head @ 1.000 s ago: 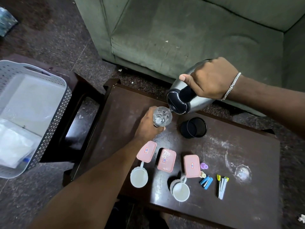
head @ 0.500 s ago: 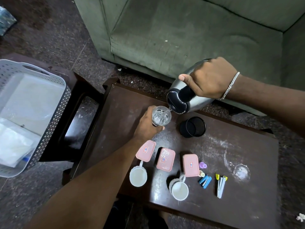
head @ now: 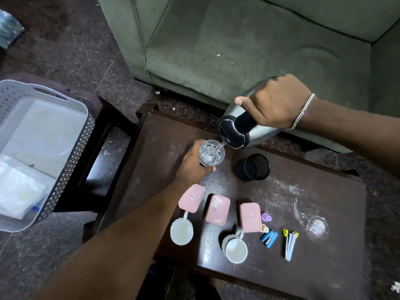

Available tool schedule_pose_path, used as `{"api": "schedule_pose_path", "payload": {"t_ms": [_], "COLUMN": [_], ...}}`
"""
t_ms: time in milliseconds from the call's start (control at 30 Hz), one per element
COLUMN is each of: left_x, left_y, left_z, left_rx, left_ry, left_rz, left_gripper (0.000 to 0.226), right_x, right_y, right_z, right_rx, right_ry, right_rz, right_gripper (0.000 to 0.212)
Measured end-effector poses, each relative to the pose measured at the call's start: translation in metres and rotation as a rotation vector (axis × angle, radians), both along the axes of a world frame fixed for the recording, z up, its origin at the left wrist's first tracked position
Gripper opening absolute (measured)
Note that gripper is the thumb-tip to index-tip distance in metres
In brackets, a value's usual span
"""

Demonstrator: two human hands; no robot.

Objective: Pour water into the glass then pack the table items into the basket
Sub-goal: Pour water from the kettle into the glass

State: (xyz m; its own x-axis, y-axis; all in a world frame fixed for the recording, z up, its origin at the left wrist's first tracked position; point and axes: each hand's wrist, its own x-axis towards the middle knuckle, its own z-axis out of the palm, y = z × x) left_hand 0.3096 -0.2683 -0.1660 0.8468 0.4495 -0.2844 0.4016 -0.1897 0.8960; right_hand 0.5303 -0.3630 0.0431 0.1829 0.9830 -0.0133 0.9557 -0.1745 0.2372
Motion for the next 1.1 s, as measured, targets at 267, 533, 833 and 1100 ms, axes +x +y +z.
{"api": "schedule_pose_path", "payload": {"t_ms": [267, 533, 833, 1100], "left_x": [0.000, 0.000, -0.002, -0.007], "left_y": [0.001, 0.002, 0.006, 0.012], "left_z": [-0.001, -0.004, -0.008, -0.010], "left_rx": [0.007, 0.023, 0.011, -0.036], "left_ry": [-0.006, 0.006, 0.006, 0.044], "left_rz": [0.001, -0.010, -0.016, -0.024], "left_gripper": [0.086, 0.087, 0.088, 0.098], "right_x": [-0.003, 0.003, 0.017, 0.032], "right_y": [0.002, 0.003, 0.003, 0.002], "right_z": [-0.003, -0.007, 0.000, 0.014], "right_rx": [-0.008, 0.004, -0.009, -0.043], "right_ry": [0.018, 0.032, 0.110, 0.297], "right_rz": [0.003, -0.010, -0.044, -0.138], "right_gripper": [0.066, 0.068, 0.069, 0.062]}}
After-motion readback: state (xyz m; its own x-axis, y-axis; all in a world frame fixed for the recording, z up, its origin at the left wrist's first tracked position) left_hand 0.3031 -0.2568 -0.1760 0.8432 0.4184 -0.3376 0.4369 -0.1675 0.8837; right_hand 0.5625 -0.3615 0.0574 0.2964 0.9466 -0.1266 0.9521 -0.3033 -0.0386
